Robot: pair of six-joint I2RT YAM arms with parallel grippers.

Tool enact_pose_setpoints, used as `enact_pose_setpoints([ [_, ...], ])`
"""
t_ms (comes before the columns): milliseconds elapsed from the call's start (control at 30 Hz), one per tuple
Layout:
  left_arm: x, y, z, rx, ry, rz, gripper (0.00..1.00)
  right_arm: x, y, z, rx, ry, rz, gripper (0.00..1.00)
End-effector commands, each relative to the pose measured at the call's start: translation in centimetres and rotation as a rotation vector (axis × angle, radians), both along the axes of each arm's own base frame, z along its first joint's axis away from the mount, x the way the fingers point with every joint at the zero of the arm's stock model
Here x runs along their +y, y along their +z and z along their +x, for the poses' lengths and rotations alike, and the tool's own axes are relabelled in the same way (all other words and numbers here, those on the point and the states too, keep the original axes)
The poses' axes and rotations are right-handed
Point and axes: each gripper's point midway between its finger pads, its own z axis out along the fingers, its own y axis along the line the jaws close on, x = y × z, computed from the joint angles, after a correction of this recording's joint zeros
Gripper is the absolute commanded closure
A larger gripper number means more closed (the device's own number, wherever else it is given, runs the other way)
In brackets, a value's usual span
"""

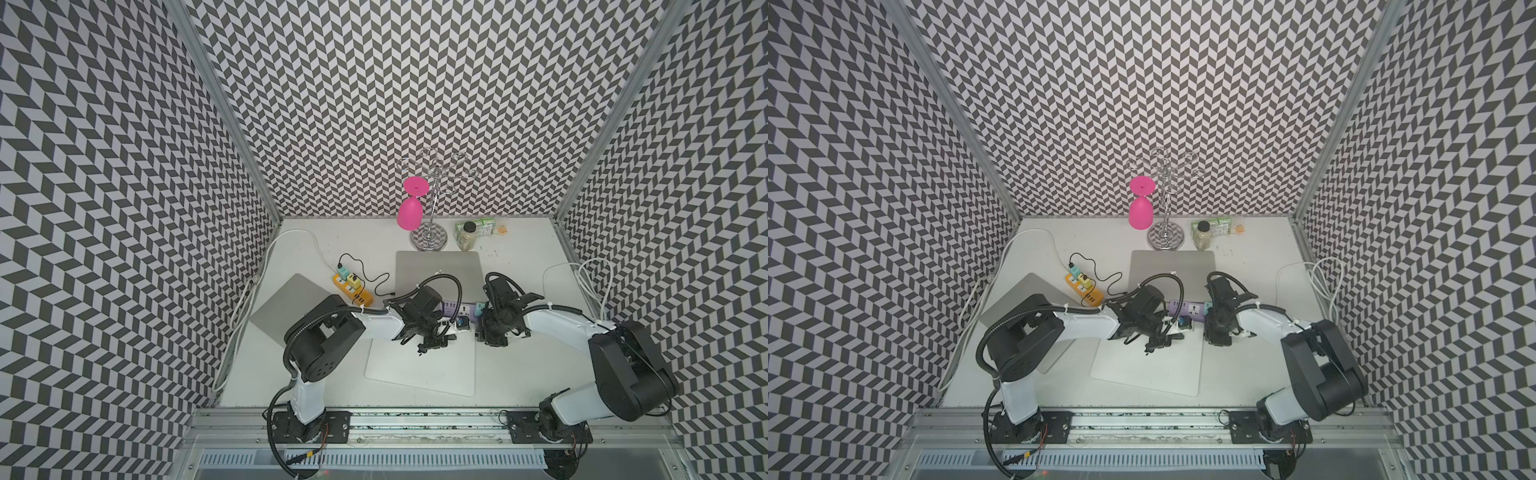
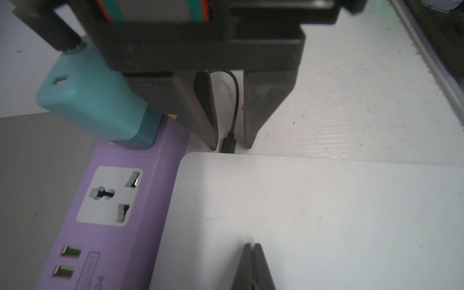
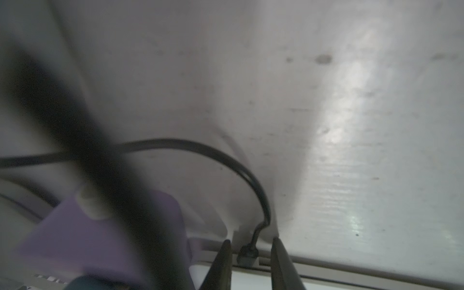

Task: Unplug the laptop charger
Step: Remove the charging cable from the laptop.

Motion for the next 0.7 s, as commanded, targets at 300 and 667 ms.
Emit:
enact_pose_setpoints([
  [300, 0.09, -1.37, -0.67, 0.012, -0.018, 0.029, 1.0, -0.16, -0.92, -0.32, 0.026, -0.035, -0.013, 0.76],
  [667, 0.27, -1.65, -0.8, 0.014, -0.017, 0.036, 1.0, -0.15, -1.07, 0.05, 0.025, -0.044, -0.021, 0.82],
])
